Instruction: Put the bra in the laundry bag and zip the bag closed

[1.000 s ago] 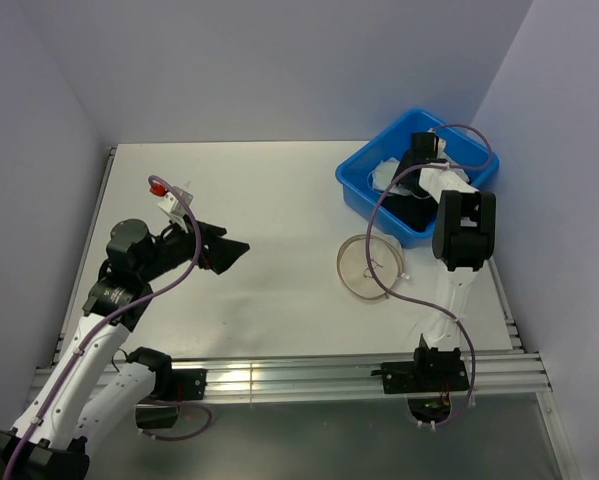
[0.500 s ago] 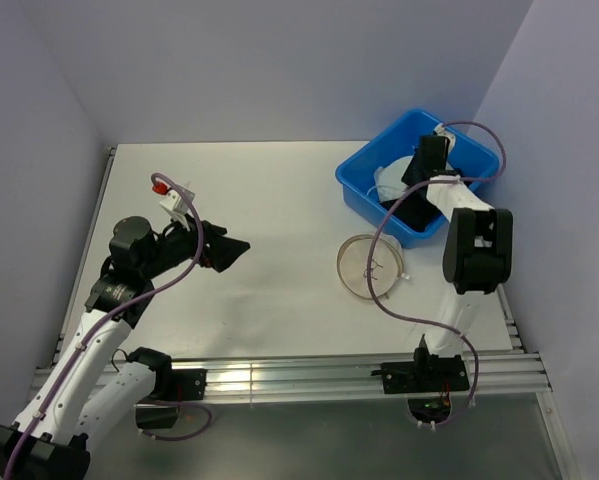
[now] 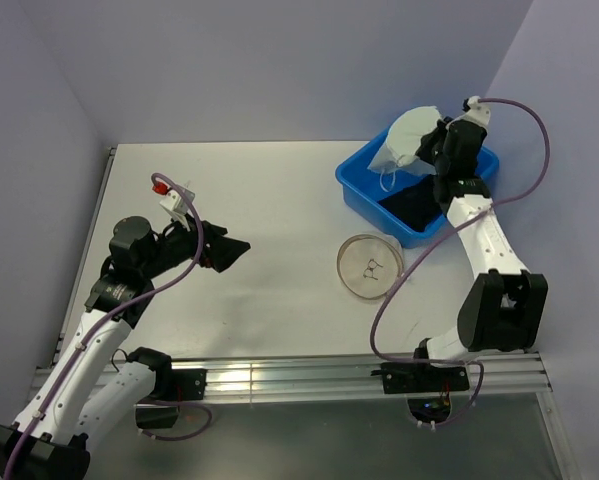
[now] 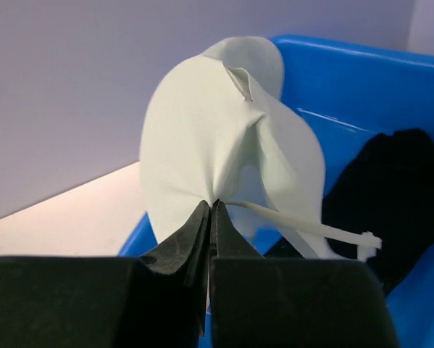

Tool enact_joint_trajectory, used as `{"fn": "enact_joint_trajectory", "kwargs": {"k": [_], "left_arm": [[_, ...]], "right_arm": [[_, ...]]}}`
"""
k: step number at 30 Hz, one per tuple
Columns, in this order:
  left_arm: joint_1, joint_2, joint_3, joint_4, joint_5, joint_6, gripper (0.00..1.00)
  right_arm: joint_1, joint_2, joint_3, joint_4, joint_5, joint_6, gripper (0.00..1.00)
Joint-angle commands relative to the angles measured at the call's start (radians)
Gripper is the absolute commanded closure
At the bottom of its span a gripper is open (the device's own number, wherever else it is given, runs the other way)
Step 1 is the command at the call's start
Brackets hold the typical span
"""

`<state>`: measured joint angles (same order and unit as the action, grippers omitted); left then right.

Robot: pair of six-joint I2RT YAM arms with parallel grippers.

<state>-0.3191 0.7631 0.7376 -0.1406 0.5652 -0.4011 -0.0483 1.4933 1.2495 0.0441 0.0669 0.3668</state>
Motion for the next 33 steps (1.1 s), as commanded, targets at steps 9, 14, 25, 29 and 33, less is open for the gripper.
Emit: {"fn": "enact_joint_trajectory", "kwargs": {"k": [9, 14, 25, 29, 33], "left_arm": [[0.011, -0.024, 0.045, 0.027, -0.010, 0.008, 0.01], [0.014, -0.050, 0.049, -0.004, -0.148, -0.015, 0.01], [0.014, -0.078, 0.043, -0.017, -0.326, -0.126, 0.01], [0.014, 0.004, 0.010, -0.007, -0.285, -0.211, 0.01], [0.012, 0.036, -0.047, 0.019, -0.281, -0.266, 0.01]], "right_arm": [[0.304, -0.247, 0.004, 0.000, -0.193, 0.021, 1.00], [0.499, -0.306, -0.248, 0.075, -0.246, 0.086, 1.00], [0.729, -0.360, -0.590, -0.082, -0.300, 0.014, 0.24], [0.729, -0.380, -0.595, -0.049, -0.250, 0.044, 0.25], [0.729, -0.314, -0.564, -0.012, -0.182, 0.079, 0.42]]}}
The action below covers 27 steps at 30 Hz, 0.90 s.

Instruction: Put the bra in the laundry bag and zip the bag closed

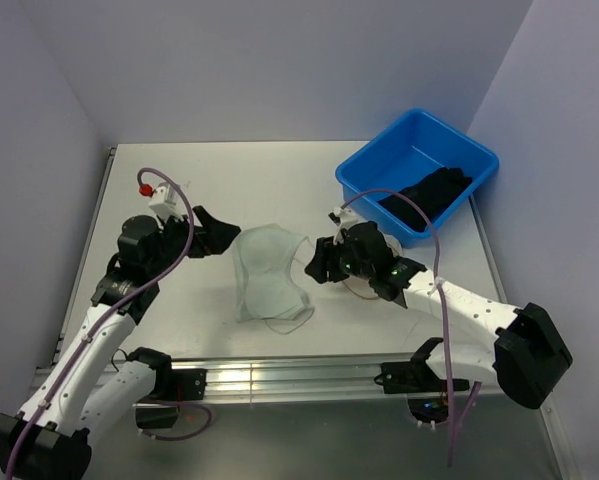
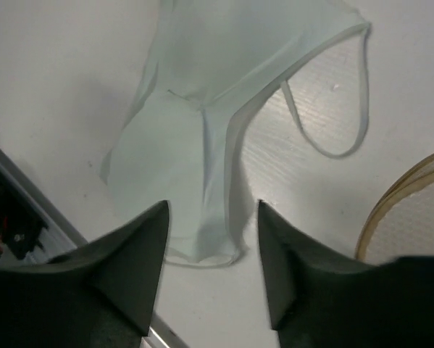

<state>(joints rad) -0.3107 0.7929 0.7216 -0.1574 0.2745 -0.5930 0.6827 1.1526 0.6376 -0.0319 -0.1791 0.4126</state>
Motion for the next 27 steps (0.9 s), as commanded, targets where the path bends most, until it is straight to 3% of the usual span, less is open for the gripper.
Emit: {"fn": "enact_joint_trajectory", "kwargs": {"k": [1, 3, 6, 12, 14, 23, 26, 27], "left_arm": [[0.004, 0.008, -0.062, 0.047, 0.006, -0.099, 0.01], [0.001, 0.005, -0.091, 0.081, -0.004, -0.119, 0.01], [-0.004, 0.009, -0.143, 0.098, -0.053, -0.140, 0.01], [-0.011, 0.026, -0.237, 0.163, -0.087, -0.186, 0.02], [-0.018, 0.031, -0.258, 0.185, -0.083, -0.192, 0.02], [-0.031, 0.017, -0.321, 0.219, -0.113, -0.199, 0.01], [-0.031, 0.015, -0.341, 0.213, -0.139, -0.203, 0.01], [-0.031, 0.019, -0.346, 0.210, -0.146, -0.205, 0.01]], "right_arm": [[-0.002, 0.050, 0.062, 0.066, 0.069, 0.041, 0.49], [-0.002, 0.126, 0.100, 0.079, 0.050, 0.072, 0.57], [-0.002, 0.241, 0.141, 0.109, 0.055, 0.110, 0.56], [0.001, 0.493, 0.335, 0.047, 0.205, 0.133, 0.32], [-0.002, 0.568, 0.373, 0.050, 0.207, 0.149, 0.30], [0.005, 0.772, 0.458, 0.098, 0.228, 0.212, 0.41], [0.009, 0.783, 0.441, 0.164, 0.187, 0.248, 0.71], [0.005, 0.779, 0.429, 0.223, 0.184, 0.258, 0.91]]}}
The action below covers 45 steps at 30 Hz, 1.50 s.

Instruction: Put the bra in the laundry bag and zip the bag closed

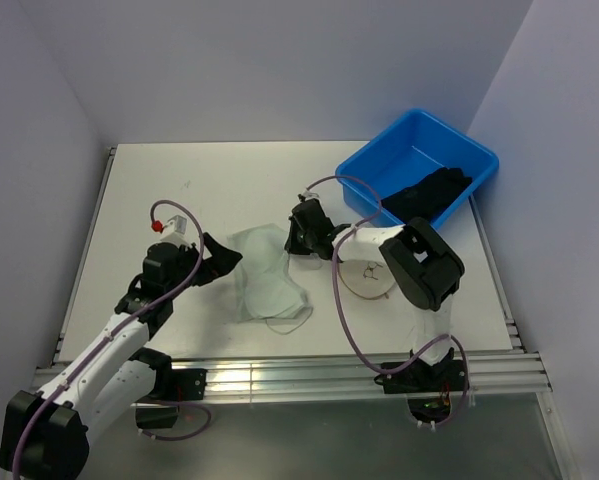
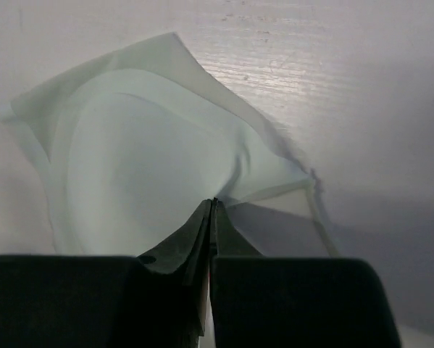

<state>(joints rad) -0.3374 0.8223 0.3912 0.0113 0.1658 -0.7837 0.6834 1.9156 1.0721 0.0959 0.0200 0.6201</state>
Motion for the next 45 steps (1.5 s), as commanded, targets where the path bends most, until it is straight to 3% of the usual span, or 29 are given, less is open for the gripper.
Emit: {"fn": "enact_joint_trajectory", "kwargs": {"k": [1, 6, 9, 19, 31, 37, 45], "left_arm": [[-0.005, -0.009, -0.023, 0.041, -0.037, -0.014, 0.01], [-0.005, -0.009, -0.037, 0.070, 0.000, -0.012, 0.01], [-0.005, -0.025, -0.048, 0.151, 0.098, -0.026, 0.01], [-0.005, -0.083, -0.058, 0.308, 0.265, -0.072, 0.01], [-0.041, -0.161, -0.083, 0.592, 0.390, -0.072, 0.01], [-0.144, -0.141, -0.055, 0.582, 0.328, -0.034, 0.01], [-0.192, -0.094, -0.084, 0.636, 0.258, -0.025, 0.01]], "right_arm": [[0.001, 0.005, -0.021, 0.131, -0.041, 0.061, 1.00], [-0.031, -0.157, -0.147, 0.356, -0.126, 0.115, 1.00], [-0.033, -0.280, -0.204, 0.447, -0.195, 0.125, 1.00], [-0.070, -0.599, -0.293, 0.512, -0.337, 0.207, 1.00], [-0.107, -0.747, -0.251, 0.567, -0.494, 0.355, 1.00], [-0.107, -0.767, -0.235, 0.594, -0.505, 0.421, 1.00], [-0.105, -0.757, -0.244, 0.654, -0.532, 0.495, 1.00]]}}
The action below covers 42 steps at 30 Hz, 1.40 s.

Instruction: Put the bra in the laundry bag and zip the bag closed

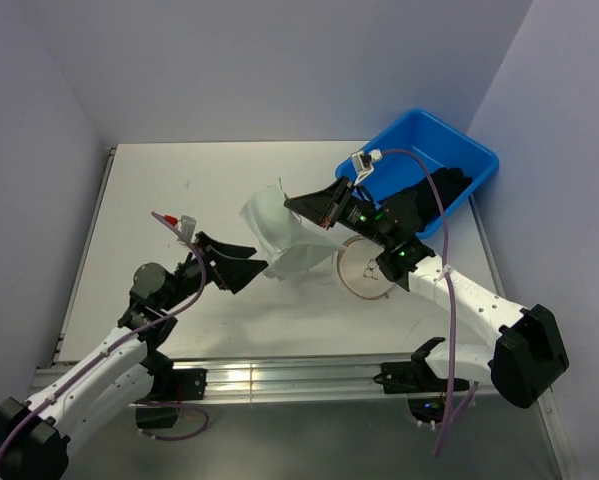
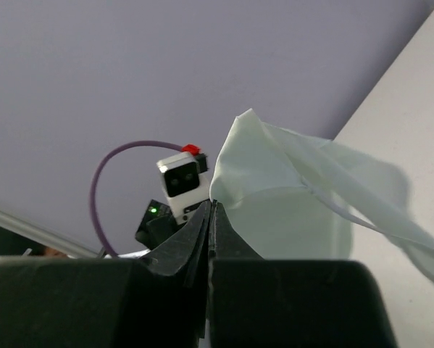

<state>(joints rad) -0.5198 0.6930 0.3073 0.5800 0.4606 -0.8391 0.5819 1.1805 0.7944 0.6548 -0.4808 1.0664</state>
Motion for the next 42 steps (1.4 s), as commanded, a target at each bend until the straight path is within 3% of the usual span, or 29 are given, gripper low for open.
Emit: {"fn": "enact_joint_trajectory", "kwargs": {"k": [1, 4, 12, 19, 23, 24, 26, 27, 29, 30, 31, 39, 41, 42], "left_arm": [[-0.014, 0.069, 0.000, 0.072, -0.033, 0.026, 0.01], [-0.031, 0.114, -0.007, 0.121, -0.040, 0.028, 0.01], [-0.046, 0.123, 0.010, 0.029, -0.148, 0.058, 0.01], [-0.058, 0.215, 0.072, 0.194, -0.065, 0.023, 0.03], [-0.077, 0.198, 0.072, 0.205, -0.109, -0.001, 0.23], [-0.077, 0.197, 0.070, 0.213, -0.112, -0.008, 0.36], [-0.080, 0.195, 0.065, 0.237, -0.111, -0.028, 0.49], [-0.080, 0.197, 0.067, 0.241, -0.111, -0.032, 0.67], [-0.082, 0.195, 0.075, 0.238, -0.103, -0.028, 0.81], [-0.082, 0.188, 0.078, 0.216, -0.103, -0.025, 0.96], [-0.082, 0.181, 0.079, 0.207, -0.108, -0.025, 1.00], [-0.082, 0.105, 0.110, 0.135, -0.066, -0.023, 1.00], [-0.083, 0.085, 0.162, 0.058, -0.042, -0.012, 1.00], [-0.082, 0.085, 0.189, 0.019, -0.034, -0.005, 1.00]], "right_arm": [[-0.004, -0.022, 0.037, 0.095, -0.035, 0.050, 1.00], [-0.004, -0.041, 0.043, 0.065, -0.028, 0.024, 1.00], [-0.004, -0.059, 0.046, 0.037, -0.007, 0.003, 1.00], [-0.005, -0.041, 0.009, 0.086, -0.007, 0.035, 1.00], [-0.005, -0.059, -0.017, 0.030, 0.042, -0.017, 1.00], [-0.008, -0.058, -0.020, 0.026, 0.047, -0.026, 1.00], [-0.025, -0.050, -0.033, 0.029, 0.053, -0.020, 1.00], [-0.031, -0.050, -0.037, 0.029, 0.053, -0.019, 1.00], [-0.040, -0.048, -0.047, 0.029, 0.054, -0.017, 1.00], [-0.053, -0.048, -0.049, 0.031, 0.051, -0.017, 1.00], [-0.056, -0.047, -0.052, 0.023, 0.051, -0.016, 1.00], [-0.145, -0.061, -0.078, -0.098, 0.016, -0.061, 1.00], [-0.171, -0.084, -0.048, -0.248, 0.007, -0.179, 0.94], [-0.177, -0.093, -0.029, -0.309, 0.013, -0.228, 0.86]]}}
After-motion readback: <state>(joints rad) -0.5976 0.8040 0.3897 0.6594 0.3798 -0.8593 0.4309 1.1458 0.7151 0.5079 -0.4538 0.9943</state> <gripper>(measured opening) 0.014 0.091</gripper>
